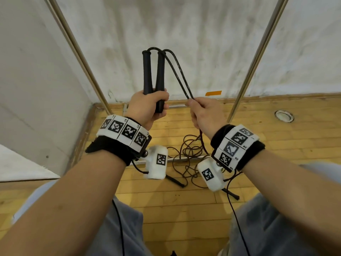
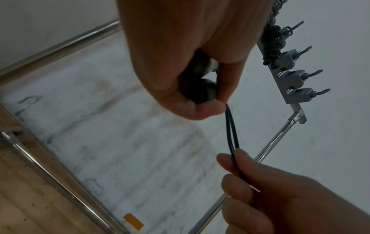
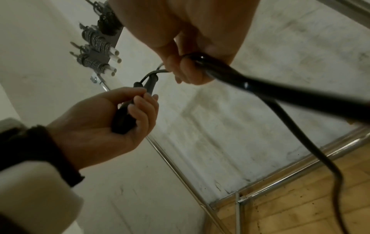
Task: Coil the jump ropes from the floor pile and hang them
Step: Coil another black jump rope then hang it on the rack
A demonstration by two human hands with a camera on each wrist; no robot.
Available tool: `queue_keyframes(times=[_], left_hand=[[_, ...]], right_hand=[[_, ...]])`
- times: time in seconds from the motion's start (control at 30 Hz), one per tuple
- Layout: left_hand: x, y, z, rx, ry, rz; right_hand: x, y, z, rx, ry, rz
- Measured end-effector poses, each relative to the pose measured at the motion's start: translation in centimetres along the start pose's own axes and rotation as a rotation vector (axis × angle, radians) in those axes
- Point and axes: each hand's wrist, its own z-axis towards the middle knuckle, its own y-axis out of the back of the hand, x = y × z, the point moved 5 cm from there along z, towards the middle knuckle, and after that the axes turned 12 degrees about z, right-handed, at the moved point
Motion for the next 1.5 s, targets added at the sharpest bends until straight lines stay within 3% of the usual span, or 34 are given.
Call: queue_keyframes(times=[0.23, 0.37, 0.53, 0.8, 0.93, 1.03, 1.13, 1.3, 1.5], left_hand=[[1.3, -1.0, 0.6, 0.013, 0.066, -0.087], [1.2, -1.2, 0.7, 0.117, 0.062, -0.097], [1.3, -1.6, 0.5, 0.189, 0.062, -0.188], [1.0, -1.0, 0.2, 0.058, 0.006, -0.124], [-0.5, 0.5, 0.8, -0.139, -0.057, -0.125], [-1.1, 2.1, 1.0, -0.320, -0.132, 0.038], [-1.3, 3.0, 1.0, -0.367, -0.189, 0.329], [-0.2, 3.1, 1.4, -0.246, -0.200, 0.922], [0.2, 2.6, 0.9, -0.033, -0.249, 1.127]], right_hand=[[-1.2, -2.9, -1.0, 0.210, -0.022, -0.309], [-1.9, -3.8, -1.2, 0.306, -0.086, -0.339], [-3.1, -5.6, -2.1, 0.401, -0.250, -0.144], [-3.0, -6.2, -2.9, 0.511, -0.157, -0.382], [-3.3, -5.5, -2.7, 0.539, -0.148, -0.499], [-2.9, -4.4, -2.1, 0.482, -0.115, -0.472], [-1.4, -2.9, -0.9, 0.394, 0.000, -0.537], [0.7, -0.9, -0.2, 0.378, 0.114, -0.616], [2.4, 1.1, 0.9, 0.266, 0.193, -0.624]])
